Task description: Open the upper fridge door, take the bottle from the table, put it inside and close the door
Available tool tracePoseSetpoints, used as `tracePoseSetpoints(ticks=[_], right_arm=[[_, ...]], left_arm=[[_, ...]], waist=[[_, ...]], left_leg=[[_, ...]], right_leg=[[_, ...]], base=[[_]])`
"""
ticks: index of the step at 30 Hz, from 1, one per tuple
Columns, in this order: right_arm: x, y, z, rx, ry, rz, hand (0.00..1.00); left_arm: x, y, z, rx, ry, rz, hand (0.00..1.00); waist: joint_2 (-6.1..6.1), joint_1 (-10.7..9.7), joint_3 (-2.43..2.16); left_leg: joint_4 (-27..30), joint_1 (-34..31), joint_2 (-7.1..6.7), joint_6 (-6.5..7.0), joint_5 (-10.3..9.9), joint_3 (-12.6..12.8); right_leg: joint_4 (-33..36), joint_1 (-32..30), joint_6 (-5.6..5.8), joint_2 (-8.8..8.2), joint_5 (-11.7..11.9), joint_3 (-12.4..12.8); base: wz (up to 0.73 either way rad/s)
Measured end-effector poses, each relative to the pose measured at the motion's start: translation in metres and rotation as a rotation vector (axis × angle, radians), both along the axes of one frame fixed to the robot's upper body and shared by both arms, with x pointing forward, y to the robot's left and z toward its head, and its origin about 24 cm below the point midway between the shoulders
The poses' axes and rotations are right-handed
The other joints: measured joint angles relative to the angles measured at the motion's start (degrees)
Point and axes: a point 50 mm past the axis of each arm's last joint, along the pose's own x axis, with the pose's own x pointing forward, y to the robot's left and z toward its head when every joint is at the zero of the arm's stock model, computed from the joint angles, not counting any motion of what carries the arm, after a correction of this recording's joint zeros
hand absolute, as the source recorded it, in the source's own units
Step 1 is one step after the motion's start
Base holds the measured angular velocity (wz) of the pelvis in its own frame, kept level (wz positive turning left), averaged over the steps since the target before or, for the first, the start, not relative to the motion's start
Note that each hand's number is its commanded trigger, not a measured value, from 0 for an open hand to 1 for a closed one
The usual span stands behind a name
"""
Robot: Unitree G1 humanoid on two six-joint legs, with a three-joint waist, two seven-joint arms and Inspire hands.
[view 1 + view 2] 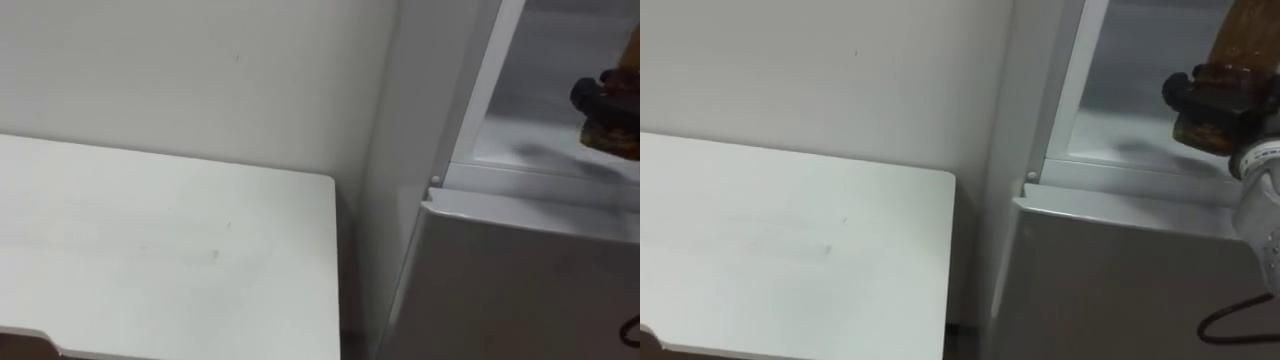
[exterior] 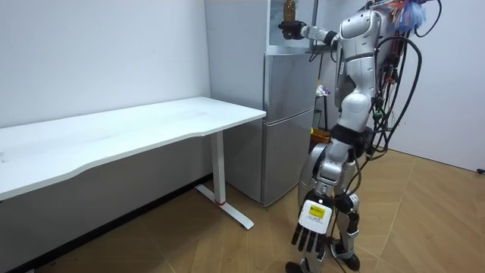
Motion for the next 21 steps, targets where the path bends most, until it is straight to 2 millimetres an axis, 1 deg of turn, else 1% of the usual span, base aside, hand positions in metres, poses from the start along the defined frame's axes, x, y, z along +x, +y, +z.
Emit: tracePoseSetpoints(ticks=[2, 3, 4, 7, 15, 17, 19, 21], right_arm=[[0.001, -0.001, -0.006, 0.001, 0.033, 0.005, 1.00], [0.001, 0.000, -0.004, -0.003, 0.028, 0.007, 1.00], [0.002, 0.001, -0.005, -0.007, 0.030, 0.015, 1.00], [0.002, 0.001, -0.006, -0.009, 0.037, 0.037, 1.00], [0.006, -0.002, -0.009, 0.008, 0.061, 0.065, 1.00], [0.006, -0.003, -0.010, 0.007, 0.066, 0.072, 1.00], [0.004, -0.010, -0.012, -0.011, 0.079, 0.066, 1.00], [0.004, -0.012, -0.016, -0.022, 0.092, 0.063, 1.00]], left_arm=[[-0.003, 0.000, 0.000, 0.000, 0.012, -0.002, 0.00], [-0.006, 0.000, 0.000, 0.000, 0.021, 0.002, 0.00], [-0.011, 0.001, 0.001, 0.003, 0.033, 0.007, 0.00], [-0.015, 0.000, 0.001, 0.003, 0.050, 0.014, 0.00], [-0.030, 0.001, 0.004, 0.007, 0.079, 0.020, 0.00], [-0.032, 0.002, 0.005, 0.007, 0.078, 0.018, 0.00], [-0.030, 0.003, 0.005, 0.004, 0.068, 0.010, 0.00], [-0.029, 0.005, 0.006, -0.001, 0.065, 0.006, 0.00]], waist=[[0.12, 0.55, 0.00], [0.24, 0.73, -0.05], [0.23, 0.67, -0.07], [0.20, 0.66, -0.05], [0.06, 0.98, -0.07], [0.12, 1.33, -0.02], [0.17, 2.49, 0.23], [0.03, 2.90, 0.29]], left_leg=[[0.00, -0.06, 0.01, 0.00, 0.00, -0.04], [0.00, -0.04, 0.00, 0.00, 0.00, -0.19], [-0.01, 0.06, -0.02, -0.02, -0.01, -0.63], [0.01, -0.08, -0.20, -0.02, 0.00, -1.54], [0.23, -0.08, -0.61, -0.01, -0.01, -3.13], [0.29, -0.09, -0.63, -0.01, -0.01, -3.34], [0.53, 0.06, -0.62, -0.02, -0.03, -3.46], [0.79, 0.04, -0.63, -0.03, -0.03, -3.85]], right_leg=[[-0.04, 0.01, 0.00, 0.00, 0.00, -0.18], [-0.04, 0.14, 0.00, -0.01, 0.00, -0.49], [-0.02, 0.46, 0.00, 0.00, 0.00, -1.23], [-0.04, 0.88, 0.02, -0.04, -0.01, -2.44], [-0.09, 1.78, 0.03, -0.05, -0.02, -3.19], [-0.10, 1.91, 0.04, -0.03, -0.03, -3.36], [-0.19, 2.26, 0.04, -0.05, -0.03, -4.30], [-0.19, 2.55, 0.04, 0.01, -0.03, -4.69]], base=[[0.03], [0.12], [0.15], [0.18], [0.11], [0.04], [0.02], [0.09]])
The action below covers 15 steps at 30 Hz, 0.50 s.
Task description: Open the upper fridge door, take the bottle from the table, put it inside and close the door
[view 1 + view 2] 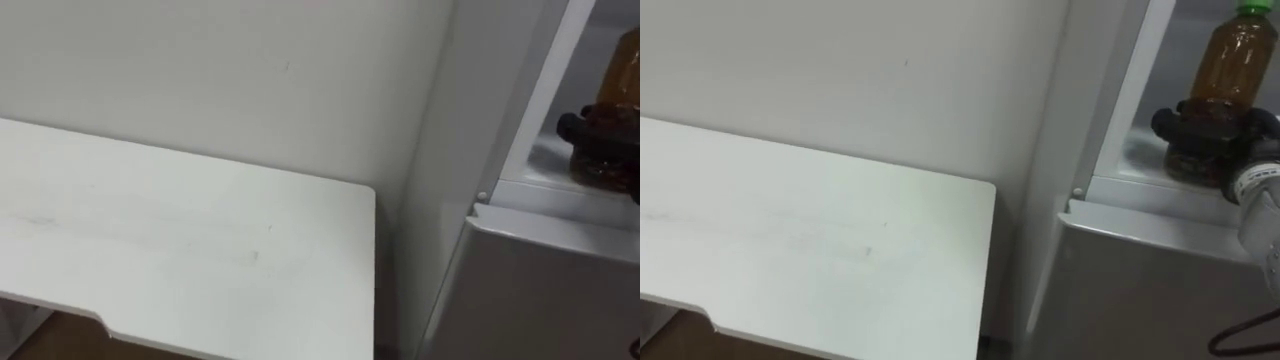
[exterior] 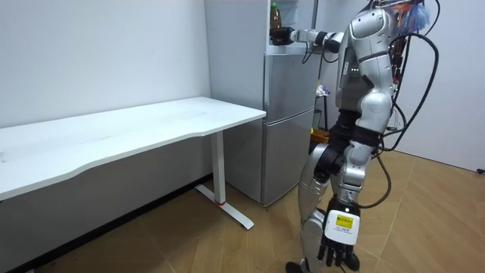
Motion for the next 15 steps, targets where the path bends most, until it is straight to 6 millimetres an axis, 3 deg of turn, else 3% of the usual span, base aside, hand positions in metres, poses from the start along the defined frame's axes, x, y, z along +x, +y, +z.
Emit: tracePoseSetpoints(ticks=[8, 12, 15], right_arm=[[-0.0005, -0.0032, -0.0059, -0.014, 0.021, -0.015, 1.00], [-0.0006, -0.0036, -0.0078, -0.024, 0.032, -0.018, 1.00], [-0.0011, -0.0056, -0.0081, -0.027, 0.016, -0.028, 1.00]], left_arm=[[0.0000, 0.0027, 0.0011, 0.001, 0.001, -0.006, 0.00], [0.0020, 0.0061, 0.0024, 0.004, 0.010, -0.038, 0.00], [0.0046, 0.0071, 0.0028, 0.007, 0.005, -0.052, 0.00]], waist=[[-0.46, 1.17, 0.25], [-0.92, 1.19, -0.11], [-0.82, 1.71, -0.03]], left_leg=[[1.11, -1.67, -0.05, -0.12, -0.03, -1.66], [2.16, -3.75, 0.33, -0.33, 0.15, -2.29], [2.41, -4.56, 0.45, -0.39, 0.26, -2.22]], right_leg=[[-0.04, -0.35, 0.01, 0.31, -0.01, -1.37], [0.05, -1.45, -0.20, 0.78, 0.12, -1.72], [0.13, -2.39, -0.43, 0.82, 0.26, -1.74]], base=[[0.10], [0.06], [-0.02]])
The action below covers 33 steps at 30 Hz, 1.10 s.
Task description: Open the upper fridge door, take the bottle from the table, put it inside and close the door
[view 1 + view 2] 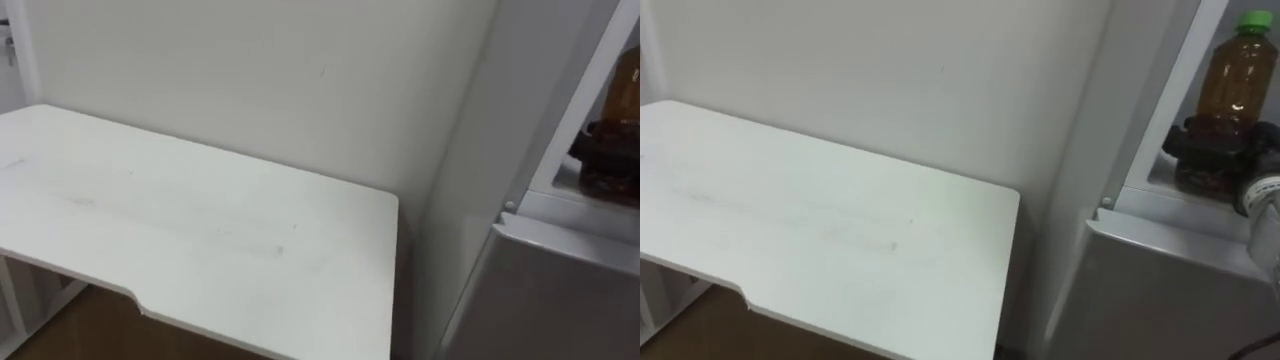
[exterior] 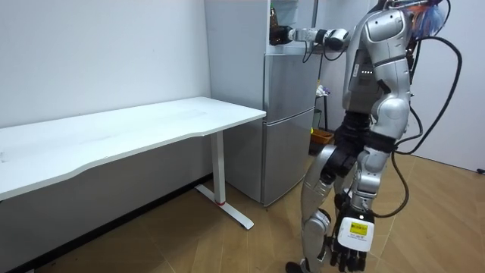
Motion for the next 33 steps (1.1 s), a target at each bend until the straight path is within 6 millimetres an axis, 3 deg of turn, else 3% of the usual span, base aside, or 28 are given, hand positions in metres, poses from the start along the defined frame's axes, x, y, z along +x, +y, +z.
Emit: tracePoseSetpoints(ticks=[1, 2, 3, 4, 11, 15, 25, 33], right_arm=[[-0.001, -0.002, -0.001, -0.002, -0.004, -0.011, 0.96], [-0.001, -0.003, -0.001, -0.001, -0.007, -0.017, 0.85], [-0.001, -0.004, -0.002, 0.005, -0.014, -0.024, 0.54], [-0.002, -0.006, -0.003, 0.014, -0.020, -0.032, 0.00], [-0.002, -0.009, -0.004, 0.071, -0.071, -0.063, 0.00], [0.000, -0.006, 0.005, 0.060, -0.111, -0.052, 0.00], [0.001, -0.005, 0.008, 0.048, -0.130, -0.014, 0.00], [0.001, -0.005, 0.006, 0.025, -0.122, 0.007, 0.00]], left_arm=[[0.003, 0.001, 0.001, 0.007, -0.010, -0.004, 0.00], [0.004, 0.001, 0.001, 0.010, -0.015, -0.006, 0.00], [0.007, 0.002, 0.001, 0.016, -0.025, -0.010, 0.00], [0.010, 0.003, 0.002, 0.021, -0.033, -0.014, 0.00], [0.019, 0.013, 0.007, 0.055, -0.053, -0.055, 0.00], [0.023, 0.014, 0.007, 0.051, -0.065, -0.059, 0.00], [0.044, 0.012, 0.007, 0.044, -0.136, -0.063, 0.00], [0.048, 0.010, 0.007, 0.040, -0.146, -0.085, 0.00]], waist=[[0.02, 0.48, 0.02], [0.05, 0.65, 0.04], [0.13, 1.01, 0.08], [0.19, 1.54, 0.14], [1.02, 3.28, 0.69], [1.49, 3.60, 0.97], [1.58, 4.10, 1.05], [1.55, 4.12, 1.07]], left_leg=[[0.08, -0.17, 0.06, -0.03, -0.01, 0.06], [0.12, -0.27, 0.11, -0.08, -0.03, 0.04], [0.47, -0.69, 0.26, -0.14, -0.07, 0.05], [0.53, -0.87, 0.50, -0.24, -0.08, 0.46], [0.94, -2.77, 1.66, -0.88, 0.34, 0.94], [1.03, -4.09, 2.00, -1.27, 1.11, 0.91], [0.91, -4.40, 2.61, -1.24, 1.51, 1.66], [0.78, -3.99, 2.61, -1.25, 1.50, 1.73]], right_leg=[[0.02, -0.36, -0.05, 0.01, 0.03, 0.08], [0.00, -0.44, -0.12, 0.04, 0.07, 0.15], [0.01, -0.72, -0.23, 0.17, 0.14, 0.21], [-0.01, -1.06, -0.50, 0.38, 0.31, 0.68], [-0.06, -2.94, -1.27, 1.49, 0.77, 2.23], [-0.20, -4.87, -2.43, 1.85, 0.39, 2.89], [-0.27, -5.69, -2.57, 2.27, 0.32, 3.64], [-0.24, -5.40, -2.69, 2.27, 0.37, 3.66]], base=[[-0.06], [-0.05], [-0.07], [-0.10], [-0.07], [-0.06], [-0.03], [0.00]])
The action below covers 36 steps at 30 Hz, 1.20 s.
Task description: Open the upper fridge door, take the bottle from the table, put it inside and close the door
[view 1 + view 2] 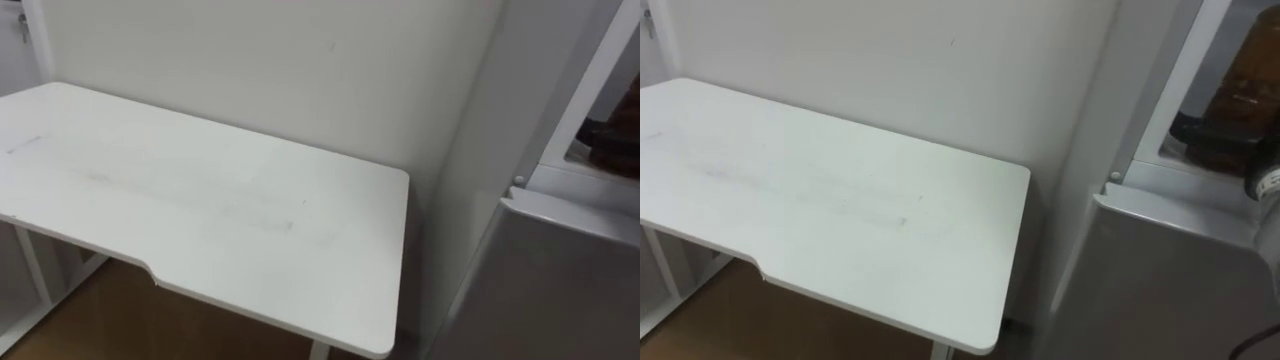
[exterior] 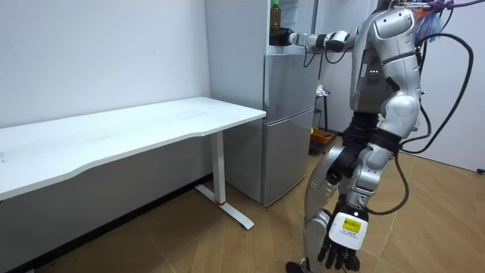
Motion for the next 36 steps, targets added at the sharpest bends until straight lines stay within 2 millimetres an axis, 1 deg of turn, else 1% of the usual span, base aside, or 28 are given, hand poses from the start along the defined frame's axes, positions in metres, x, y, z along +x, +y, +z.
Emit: tracePoseSetpoints(ticks=[10, 18, 25, 26, 31, 36], right_arm=[[-0.002, -0.002, -0.002, -0.020, 0.011, 0.040, 0.00], [-0.005, -0.003, -0.001, -0.012, -0.031, 0.087, 0.00], [-0.011, -0.006, -0.007, 0.036, -0.059, 0.116, 0.00], [-0.011, -0.006, -0.008, 0.034, -0.058, 0.119, 0.00], [-0.014, -0.002, -0.009, 0.023, -0.070, 0.146, 0.00], [-0.014, 0.002, -0.008, 0.011, -0.078, 0.170, 0.00]], left_arm=[[0.000, -0.002, -0.001, -0.005, 0.003, -0.022, 0.00], [0.001, -0.004, -0.001, -0.018, -0.008, -0.043, 0.00], [-0.010, -0.006, -0.002, -0.027, 0.022, -0.037, 0.00], [-0.011, -0.006, -0.002, -0.029, 0.026, -0.036, 0.00], [-0.016, -0.007, -0.002, -0.039, 0.047, -0.028, 0.00], [-0.013, -0.008, -0.002, -0.049, 0.040, -0.033, 0.00]], waist=[[-0.17, -0.08, 0.08], [-0.26, -0.53, 0.10], [-0.17, -0.59, 0.10], [-0.12, -0.59, 0.12], [0.42, -0.89, -0.16], [0.95, -1.41, -0.17]], left_leg=[[-0.32, 0.46, -0.05, -0.01, 0.00, 0.04], [-0.39, 0.49, -0.04, -0.10, 0.07, -0.05], [-0.37, 1.91, -0.13, -0.27, -0.13, -0.01], [-0.36, 2.08, -0.15, -0.29, -0.21, -0.02], [-0.28, 2.76, -0.16, -0.41, -0.72, -0.04], [-0.36, 3.31, -0.23, -0.44, -0.86, -0.02]], right_leg=[[-0.43, 0.71, 0.05, 0.06, -0.06, 0.17], [-0.87, 0.83, -0.14, 0.24, 0.16, 0.21], [-1.00, 2.31, -0.05, 0.23, 0.02, 0.05], [-1.09, 2.56, -0.04, 0.23, 0.02, 0.01], [-1.80, 3.74, 0.08, 0.36, -0.06, -0.13], [-1.87, 4.27, 0.11, 0.30, -0.15, -0.08]], base=[[0.00], [0.00], [0.00], [0.00], [0.01], [0.00]])
